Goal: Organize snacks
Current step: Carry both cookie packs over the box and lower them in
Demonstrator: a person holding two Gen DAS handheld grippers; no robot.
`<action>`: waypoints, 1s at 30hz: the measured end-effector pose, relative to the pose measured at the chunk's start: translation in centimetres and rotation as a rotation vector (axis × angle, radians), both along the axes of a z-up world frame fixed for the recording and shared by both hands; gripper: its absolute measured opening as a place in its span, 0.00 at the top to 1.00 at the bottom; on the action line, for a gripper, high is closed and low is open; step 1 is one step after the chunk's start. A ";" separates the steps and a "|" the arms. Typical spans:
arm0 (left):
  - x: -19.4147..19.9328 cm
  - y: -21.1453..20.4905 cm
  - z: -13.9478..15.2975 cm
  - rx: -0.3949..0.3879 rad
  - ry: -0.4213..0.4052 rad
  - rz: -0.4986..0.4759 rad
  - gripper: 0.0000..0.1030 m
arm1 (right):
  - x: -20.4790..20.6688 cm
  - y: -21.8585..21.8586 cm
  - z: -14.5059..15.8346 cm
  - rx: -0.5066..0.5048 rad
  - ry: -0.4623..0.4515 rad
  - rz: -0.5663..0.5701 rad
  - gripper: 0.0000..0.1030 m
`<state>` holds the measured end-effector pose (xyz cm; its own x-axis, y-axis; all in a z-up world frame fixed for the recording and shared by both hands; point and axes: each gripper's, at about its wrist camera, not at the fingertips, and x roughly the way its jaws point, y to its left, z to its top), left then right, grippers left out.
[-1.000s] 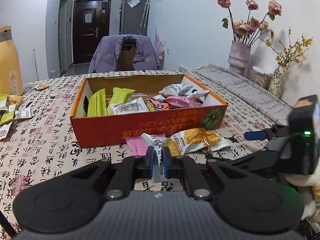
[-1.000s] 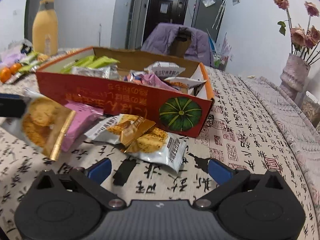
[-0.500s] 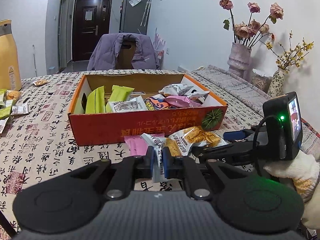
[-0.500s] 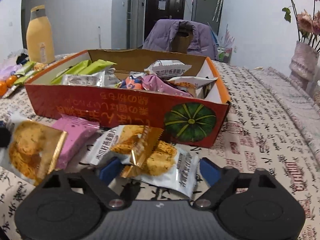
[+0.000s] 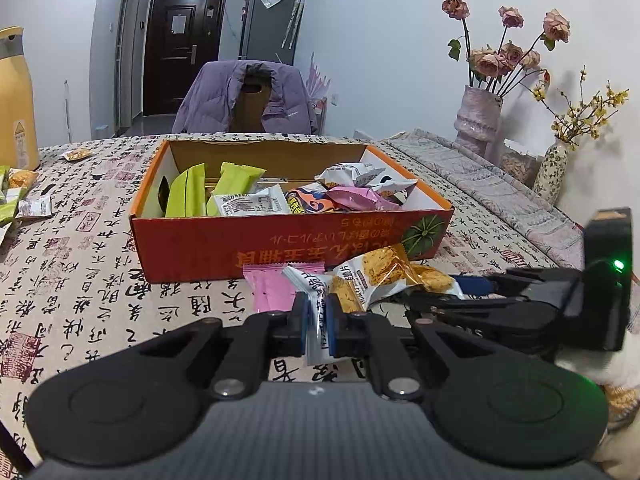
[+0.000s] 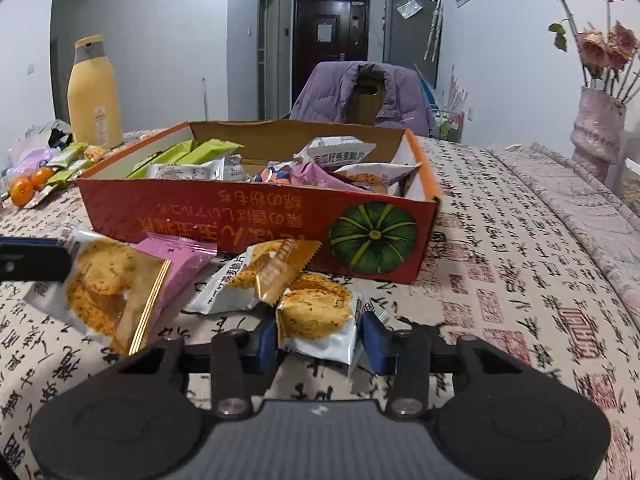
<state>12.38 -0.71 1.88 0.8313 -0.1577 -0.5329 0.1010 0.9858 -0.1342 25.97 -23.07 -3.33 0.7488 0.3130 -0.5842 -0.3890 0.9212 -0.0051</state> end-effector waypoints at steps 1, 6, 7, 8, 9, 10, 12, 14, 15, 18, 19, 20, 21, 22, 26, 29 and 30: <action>0.0 0.0 0.0 -0.004 -0.001 0.001 0.91 | -0.2 -0.2 0.0 0.007 -0.001 -0.004 0.59; 0.1 0.1 0.2 -0.019 -0.009 -0.002 0.91 | -1.9 -1.7 0.6 0.033 -0.034 -0.029 0.59; 0.1 0.1 0.3 -0.021 -0.013 -0.003 0.91 | -2.1 -2.0 0.9 0.039 -0.045 -0.035 0.59; 0.2 0.0 0.5 -0.023 -0.017 -0.003 0.91 | -2.2 -2.1 1.1 0.042 -0.055 -0.039 0.59; 0.2 0.0 0.6 -0.025 -0.021 -0.003 0.91 | -2.3 -2.3 1.4 0.047 -0.069 -0.042 0.59; 0.3 0.1 0.7 -0.027 -0.025 -0.002 0.91 | -2.4 -2.4 1.7 0.049 -0.080 -0.044 0.59; 0.5 0.1 1.0 -0.030 -0.034 0.002 0.91 | -2.4 -2.5 2.4 0.048 -0.106 -0.044 0.59; 0.7 0.3 1.4 -0.030 -0.048 0.007 0.91 | -2.3 -2.4 3.1 0.049 -0.131 -0.040 0.59; 0.8 0.3 1.6 -0.029 -0.055 0.009 0.91 | -2.3 -2.4 3.3 0.050 -0.140 -0.036 0.59; 1.2 0.5 2.2 -0.029 -0.076 0.018 0.91 | -1.9 -1.9 4.1 0.048 -0.170 -0.023 0.59; 1.3 0.6 2.5 -0.030 -0.084 0.022 0.91 | -1.7 -1.7 4.3 0.047 -0.178 -0.019 0.59; 1.5 0.7 2.7 -0.030 -0.091 0.025 0.91 | -1.4 -1.4 4.5 0.045 -0.186 -0.012 0.59; 1.7 0.7 2.9 -0.030 -0.099 0.026 0.91 | -1.2 -1.0 4.7 0.041 -0.193 -0.006 0.59; 2.0 0.8 3.2 -0.029 -0.106 0.027 0.91 | -1.1 -0.7 4.9 0.036 -0.200 0.002 0.59; 2.9 0.8 4.2 -0.027 -0.139 0.029 0.91 | -0.1 0.8 5.8 0.023 -0.234 0.032 0.59; 3.6 0.8 4.8 -0.030 -0.162 0.034 0.91 | 0.7 1.6 6.4 0.023 -0.259 0.045 0.59; 3.8 0.8 5.0 -0.032 -0.168 0.036 0.91 | 1.0 1.9 6.7 0.023 -0.267 0.049 0.59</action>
